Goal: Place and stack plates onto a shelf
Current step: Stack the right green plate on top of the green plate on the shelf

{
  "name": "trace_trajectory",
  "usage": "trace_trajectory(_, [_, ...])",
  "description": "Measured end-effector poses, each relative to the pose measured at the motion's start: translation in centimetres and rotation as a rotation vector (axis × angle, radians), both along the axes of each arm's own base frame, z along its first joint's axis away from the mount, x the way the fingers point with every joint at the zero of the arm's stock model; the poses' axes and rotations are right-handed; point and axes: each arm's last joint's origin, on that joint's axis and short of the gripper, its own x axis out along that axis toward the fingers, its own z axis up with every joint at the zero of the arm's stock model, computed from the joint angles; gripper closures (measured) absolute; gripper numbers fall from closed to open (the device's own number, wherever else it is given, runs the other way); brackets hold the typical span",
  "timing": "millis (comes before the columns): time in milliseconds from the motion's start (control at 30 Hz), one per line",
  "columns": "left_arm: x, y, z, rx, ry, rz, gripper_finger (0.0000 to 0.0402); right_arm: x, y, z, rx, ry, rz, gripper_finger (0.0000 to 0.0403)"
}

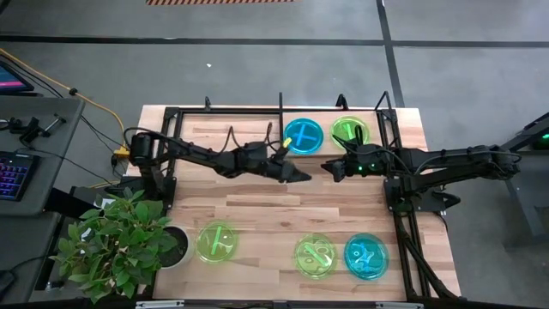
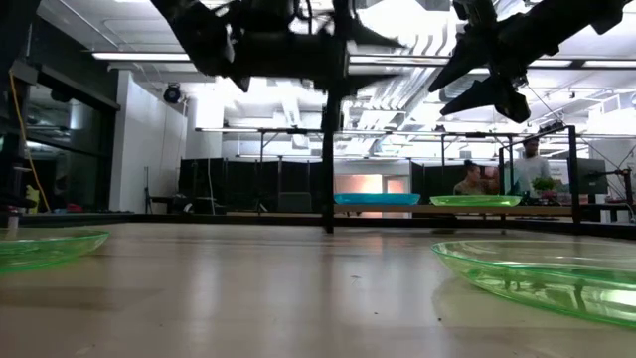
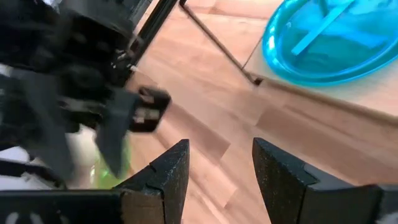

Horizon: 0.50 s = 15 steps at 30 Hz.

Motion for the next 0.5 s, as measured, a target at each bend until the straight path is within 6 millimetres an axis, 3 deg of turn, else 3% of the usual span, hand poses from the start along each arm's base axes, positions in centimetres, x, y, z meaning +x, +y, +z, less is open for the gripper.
trace_trajectory(167, [-3.0,0.0,2.7,0.22,-0.065,-0.011,0.0284,0.0,0.2,0.3,0.029,-0.033,0.052,0.0242])
trace_trajectory(267, [-5.9,0.1,4.9,0.389,-0.037,0.025,0.0284,0.1,0.2,0.8,0.034,-0.076,0.068,0.0242])
trace_trajectory(500, [-12.2,-2.0,8.0,0.862,0.253,0.166,0.0284,0.6,0.6,1.8,0.09,-0.195,0.192,0.0242])
